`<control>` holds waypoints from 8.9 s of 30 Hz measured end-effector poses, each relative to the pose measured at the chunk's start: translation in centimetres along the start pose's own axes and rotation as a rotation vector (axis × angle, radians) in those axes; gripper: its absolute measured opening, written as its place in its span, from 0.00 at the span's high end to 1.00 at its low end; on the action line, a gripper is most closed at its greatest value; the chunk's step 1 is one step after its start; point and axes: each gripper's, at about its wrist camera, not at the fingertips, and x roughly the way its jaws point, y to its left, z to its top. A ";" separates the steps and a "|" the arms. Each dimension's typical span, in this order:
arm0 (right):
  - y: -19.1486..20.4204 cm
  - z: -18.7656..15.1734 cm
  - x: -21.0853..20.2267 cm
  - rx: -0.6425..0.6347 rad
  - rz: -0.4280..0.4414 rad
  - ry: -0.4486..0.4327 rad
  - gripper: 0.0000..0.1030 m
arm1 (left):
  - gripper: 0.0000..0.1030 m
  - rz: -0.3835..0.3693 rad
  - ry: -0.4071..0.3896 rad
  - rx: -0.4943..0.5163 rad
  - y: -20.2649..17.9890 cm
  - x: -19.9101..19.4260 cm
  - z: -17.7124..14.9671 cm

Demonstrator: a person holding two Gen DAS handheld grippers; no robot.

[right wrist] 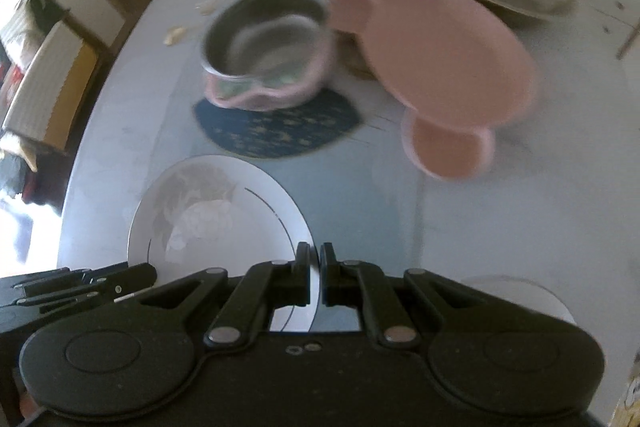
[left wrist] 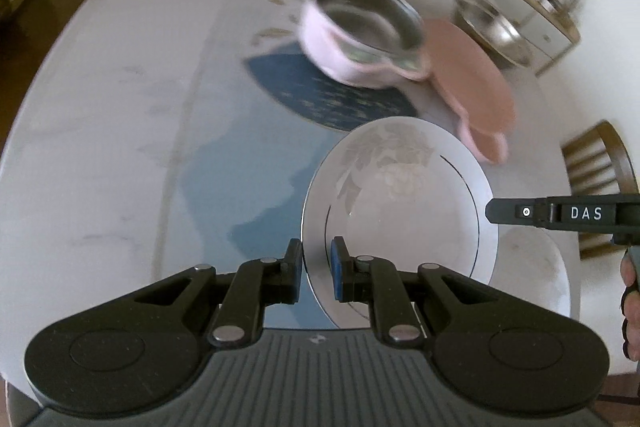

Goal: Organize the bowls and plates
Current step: 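Lift the small white plate with both grippers and carry it toward the large plate, then lower the small white plate onto the large white plate and open both grippers, then move both grippers over the pink bear-shaped plate, then close both grippers on the pink bear-shaped plate rim, then lift the pink plate with both grippers and carry it toward the white plates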

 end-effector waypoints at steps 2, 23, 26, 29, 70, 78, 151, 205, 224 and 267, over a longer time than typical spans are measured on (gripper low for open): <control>-1.8 -1.0 -0.8 0.033 -0.004 -0.007 0.94 | 0.87 -0.012 0.008 0.030 -1.7 0.4 -0.3; -15.7 -11.1 -4.9 0.333 -0.052 -0.028 0.94 | 0.87 -0.051 0.113 0.335 -15.5 5.2 -4.2; -16.6 -12.1 -4.9 0.355 -0.058 -0.021 0.94 | 0.87 -0.047 0.124 0.363 -16.5 5.6 -4.4; -17.1 -12.7 -4.9 0.370 -0.063 -0.018 0.94 | 0.87 -0.040 0.121 0.397 -17.3 5.9 -4.6; -16.0 -12.3 -3.0 0.315 -0.136 0.022 0.86 | 0.86 -0.076 0.166 0.392 -16.3 5.7 -3.4; -14.9 -12.1 -4.6 0.270 -0.159 0.000 0.81 | 0.86 -0.113 0.081 0.416 -15.9 3.3 -3.3; -20.8 6.6 2.4 0.253 0.054 0.015 0.86 | 0.27 0.071 -0.084 0.515 -19.0 9.7 17.7; -26.4 -0.9 -1.6 0.099 0.027 0.046 0.94 | 0.73 0.086 0.113 0.588 -18.6 15.3 11.7; -24.7 -2.6 -3.4 0.155 -0.031 -0.060 0.92 | 0.92 0.081 0.039 0.520 -17.9 13.4 10.4; -19.1 -19.3 -10.8 0.202 0.052 -0.150 0.92 | 0.93 -0.001 0.064 0.500 -12.2 1.0 -7.7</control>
